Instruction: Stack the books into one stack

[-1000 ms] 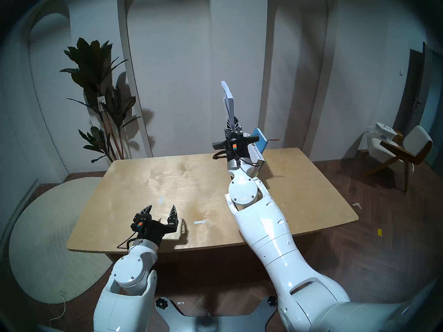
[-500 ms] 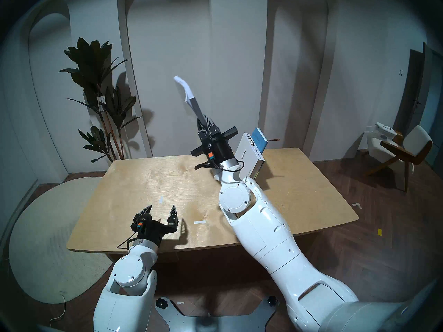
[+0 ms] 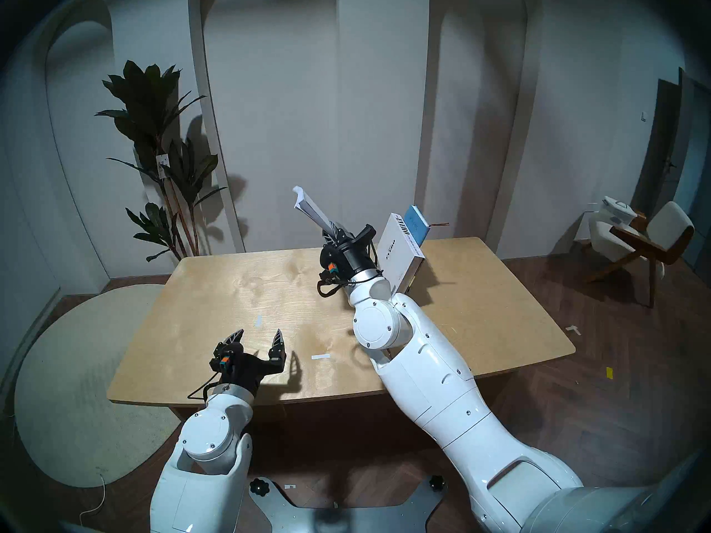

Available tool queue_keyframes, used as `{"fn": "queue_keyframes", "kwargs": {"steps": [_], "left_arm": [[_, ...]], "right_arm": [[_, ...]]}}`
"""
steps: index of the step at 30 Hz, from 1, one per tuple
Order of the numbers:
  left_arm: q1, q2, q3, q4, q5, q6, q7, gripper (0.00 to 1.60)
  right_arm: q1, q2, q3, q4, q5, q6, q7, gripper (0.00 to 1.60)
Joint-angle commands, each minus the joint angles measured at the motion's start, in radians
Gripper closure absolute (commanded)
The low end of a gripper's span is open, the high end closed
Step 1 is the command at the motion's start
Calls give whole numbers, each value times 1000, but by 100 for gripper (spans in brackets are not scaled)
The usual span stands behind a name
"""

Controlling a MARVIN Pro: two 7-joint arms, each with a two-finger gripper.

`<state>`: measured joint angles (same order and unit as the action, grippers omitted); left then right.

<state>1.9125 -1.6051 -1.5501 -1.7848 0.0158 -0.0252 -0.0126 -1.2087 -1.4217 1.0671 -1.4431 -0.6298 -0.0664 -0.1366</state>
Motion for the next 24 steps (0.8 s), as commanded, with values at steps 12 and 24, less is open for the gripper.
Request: {"fn": "queue_keyframes", "kwargs": {"steps": [12, 24], "left_arm": [[-4, 2, 1, -22, -2, -4, 1, 0], [-4, 3, 1, -22, -2, -4, 2, 0]], "right_arm": [[117, -33, -55, 199, -44, -18, 41, 160], [122, -51, -119, 254, -45, -76, 113, 160]]}}
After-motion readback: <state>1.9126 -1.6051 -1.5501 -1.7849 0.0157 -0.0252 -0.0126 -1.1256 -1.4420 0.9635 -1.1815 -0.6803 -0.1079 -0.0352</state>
